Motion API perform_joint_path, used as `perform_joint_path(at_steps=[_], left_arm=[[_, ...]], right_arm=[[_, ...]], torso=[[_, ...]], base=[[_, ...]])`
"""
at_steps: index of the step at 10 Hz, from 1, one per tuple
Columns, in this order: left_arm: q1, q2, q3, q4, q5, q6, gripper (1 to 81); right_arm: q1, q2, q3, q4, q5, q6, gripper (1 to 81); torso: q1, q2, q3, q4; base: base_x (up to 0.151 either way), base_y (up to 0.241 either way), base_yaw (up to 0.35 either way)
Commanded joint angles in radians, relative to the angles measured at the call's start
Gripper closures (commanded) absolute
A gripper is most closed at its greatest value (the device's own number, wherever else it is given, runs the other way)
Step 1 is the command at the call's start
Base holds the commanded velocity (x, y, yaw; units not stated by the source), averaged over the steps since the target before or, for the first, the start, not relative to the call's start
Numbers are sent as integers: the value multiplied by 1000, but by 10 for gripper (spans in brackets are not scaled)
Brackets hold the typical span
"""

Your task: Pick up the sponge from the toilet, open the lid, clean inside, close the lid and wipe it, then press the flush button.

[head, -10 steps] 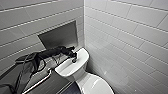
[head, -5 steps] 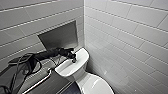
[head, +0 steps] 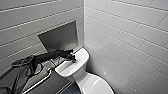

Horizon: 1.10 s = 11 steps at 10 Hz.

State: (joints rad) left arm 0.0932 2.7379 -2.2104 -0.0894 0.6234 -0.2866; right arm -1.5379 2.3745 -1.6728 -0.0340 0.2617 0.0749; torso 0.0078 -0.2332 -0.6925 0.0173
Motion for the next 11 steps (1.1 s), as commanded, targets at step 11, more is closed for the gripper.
perform_joint_path(at_steps=[11], left_arm=[[-154, -88, -91, 43, -54, 6, 811]], right_arm=[[-22, -22, 27, -7, -68, -1, 811]], torso=[[-1, 0, -17, 0]], base=[[0, 0, 0]])
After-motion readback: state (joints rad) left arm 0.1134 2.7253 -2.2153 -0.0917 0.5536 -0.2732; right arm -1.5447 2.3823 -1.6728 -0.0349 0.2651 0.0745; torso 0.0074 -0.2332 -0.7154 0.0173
